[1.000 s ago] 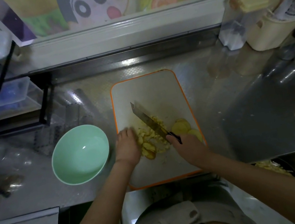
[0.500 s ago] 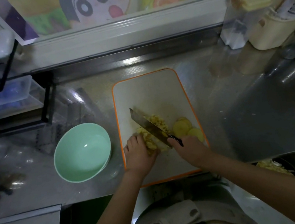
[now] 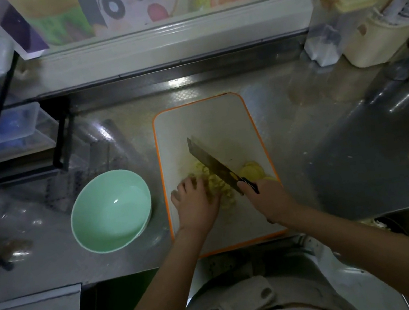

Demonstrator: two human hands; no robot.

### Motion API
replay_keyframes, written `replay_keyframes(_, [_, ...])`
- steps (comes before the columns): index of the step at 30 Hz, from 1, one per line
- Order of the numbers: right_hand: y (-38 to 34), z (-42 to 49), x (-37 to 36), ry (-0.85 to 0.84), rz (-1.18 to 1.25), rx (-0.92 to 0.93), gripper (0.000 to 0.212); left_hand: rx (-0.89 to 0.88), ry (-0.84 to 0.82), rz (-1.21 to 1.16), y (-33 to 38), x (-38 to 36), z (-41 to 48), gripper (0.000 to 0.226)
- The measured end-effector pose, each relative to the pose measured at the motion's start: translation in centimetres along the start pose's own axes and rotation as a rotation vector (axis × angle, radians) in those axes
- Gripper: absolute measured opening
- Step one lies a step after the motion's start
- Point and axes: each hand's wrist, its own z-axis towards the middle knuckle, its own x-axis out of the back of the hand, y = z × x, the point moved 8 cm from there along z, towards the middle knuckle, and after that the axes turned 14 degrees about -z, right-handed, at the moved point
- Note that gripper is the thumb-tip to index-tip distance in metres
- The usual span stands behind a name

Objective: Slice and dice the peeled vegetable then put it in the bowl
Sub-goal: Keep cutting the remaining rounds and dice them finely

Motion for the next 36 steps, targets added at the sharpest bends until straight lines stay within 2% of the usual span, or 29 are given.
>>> replay_keyframes(6, [0.1, -0.2, 0.2, 0.004, -0.007, -0.009, 0.052, 0.060, -0.023, -0.014, 0.8, -0.5, 2.0, 0.030])
replay_keyframes(13, [0.0, -0.4, 0.6, 0.006, 0.012, 0.001, 0.052, -0.009, -0.042, -0.024, 1.1, -0.1, 1.7, 0.025])
replay_keyframes(17, [0.2, -0.7, 0.6, -0.047, 0.077, 0.006, 0.048, -0.126, -0.126, -0.057, 1.3, 0.5, 1.0, 0.029])
replay_keyframes(21, [-0.1, -0.9, 0.4, -0.070, 0.023, 0.014, 0.052, -0.252, -0.139, -0.129, 1.4, 0.6, -0.2, 0.011])
replay_keyframes(24, [-0.4, -0.7, -0.3, -0.111, 0.013, 0.030, 0.052, -0.311, -0.160, -0.086, 1.0, -0.1, -1.1, 0.017])
replay_keyframes(31, [-2.2, -0.1, -1.0, -0.190, -0.051, 0.089, 0.051, -0.330, -0.141, -0.091, 0.8, 0.3, -1.6, 0.027])
replay_keyframes(34, [-2.9, 0.1, -1.0, -0.208, -0.070, 0.124, 0.051, -0.332, -0.152, -0.086, 0.5, 0.2, -1.9, 0.039])
replay_keyframes(36, [-2.9, 0.4, -0.9, -0.224, -0.081, 0.115, 0.051, -0.327, -0.149, -0.096, 0.3, 0.1, -1.9, 0.036])
